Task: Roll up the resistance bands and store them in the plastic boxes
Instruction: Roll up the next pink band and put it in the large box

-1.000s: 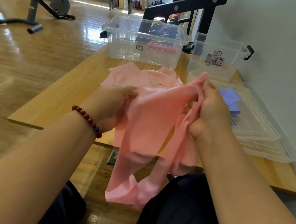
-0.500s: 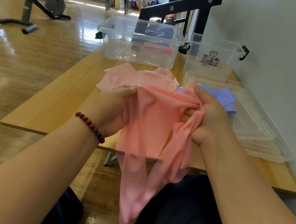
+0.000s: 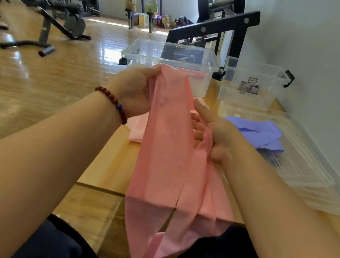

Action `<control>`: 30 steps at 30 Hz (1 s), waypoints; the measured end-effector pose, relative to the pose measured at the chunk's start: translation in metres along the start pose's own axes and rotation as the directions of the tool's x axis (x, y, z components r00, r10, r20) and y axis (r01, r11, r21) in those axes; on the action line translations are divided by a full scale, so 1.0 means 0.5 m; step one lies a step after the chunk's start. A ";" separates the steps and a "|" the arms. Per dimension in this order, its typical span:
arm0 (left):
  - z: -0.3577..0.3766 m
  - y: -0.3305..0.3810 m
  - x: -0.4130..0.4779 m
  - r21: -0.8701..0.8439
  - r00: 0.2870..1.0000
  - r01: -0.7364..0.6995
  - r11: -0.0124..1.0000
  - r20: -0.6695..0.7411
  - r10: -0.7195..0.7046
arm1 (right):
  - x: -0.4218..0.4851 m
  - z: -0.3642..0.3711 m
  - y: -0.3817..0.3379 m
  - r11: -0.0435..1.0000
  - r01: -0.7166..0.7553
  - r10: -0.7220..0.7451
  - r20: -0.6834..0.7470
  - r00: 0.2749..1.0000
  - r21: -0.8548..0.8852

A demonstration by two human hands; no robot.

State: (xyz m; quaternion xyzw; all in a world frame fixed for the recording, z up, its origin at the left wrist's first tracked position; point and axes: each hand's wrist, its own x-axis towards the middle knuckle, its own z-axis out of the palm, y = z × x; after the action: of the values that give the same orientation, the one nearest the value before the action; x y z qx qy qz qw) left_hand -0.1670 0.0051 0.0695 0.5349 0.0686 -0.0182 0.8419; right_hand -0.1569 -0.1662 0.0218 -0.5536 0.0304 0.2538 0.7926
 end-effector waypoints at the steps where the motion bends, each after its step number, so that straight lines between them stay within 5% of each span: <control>1: -0.001 -0.003 0.004 -0.001 1.000 0.014 1.000 0.013 -0.014 | 0.004 0.003 0.002 0.999 -0.033 0.032 0.035 0.999 0.026; 8: -0.025 -0.014 0.028 -0.068 0.999 0.043 0.997 -0.015 -0.044 | 0.028 -0.001 0.014 0.989 -0.098 0.086 0.107 0.991 0.110; 14: -0.053 -0.045 0.024 0.064 0.981 0.145 0.987 0.124 -0.152 | 0.056 0.010 -0.017 0.963 0.235 -0.231 -0.047 0.972 0.130; 18: -0.064 -0.077 0.025 0.225 0.946 0.253 0.941 0.147 -0.290 | 0.085 0.010 -0.055 0.951 0.306 -0.298 -0.137 0.945 0.039; 26: -0.054 -0.040 0.096 0.078 0.993 -0.015 0.997 -0.113 0.024 | 0.112 -0.012 -0.090 0.941 0.336 -0.337 -0.201 0.920 -0.040; 30: -0.024 -0.023 0.104 0.097 0.998 -0.039 0.995 -0.049 0.044 | 0.098 -0.020 -0.074 0.973 0.136 -0.175 -0.217 0.960 -0.184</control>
State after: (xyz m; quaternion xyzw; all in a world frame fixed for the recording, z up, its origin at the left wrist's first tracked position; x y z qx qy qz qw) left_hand -0.1178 0.0133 0.0470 0.5765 0.0782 0.0096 0.8133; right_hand -0.0957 -0.1664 0.0339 -0.6448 0.0576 0.1259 0.7517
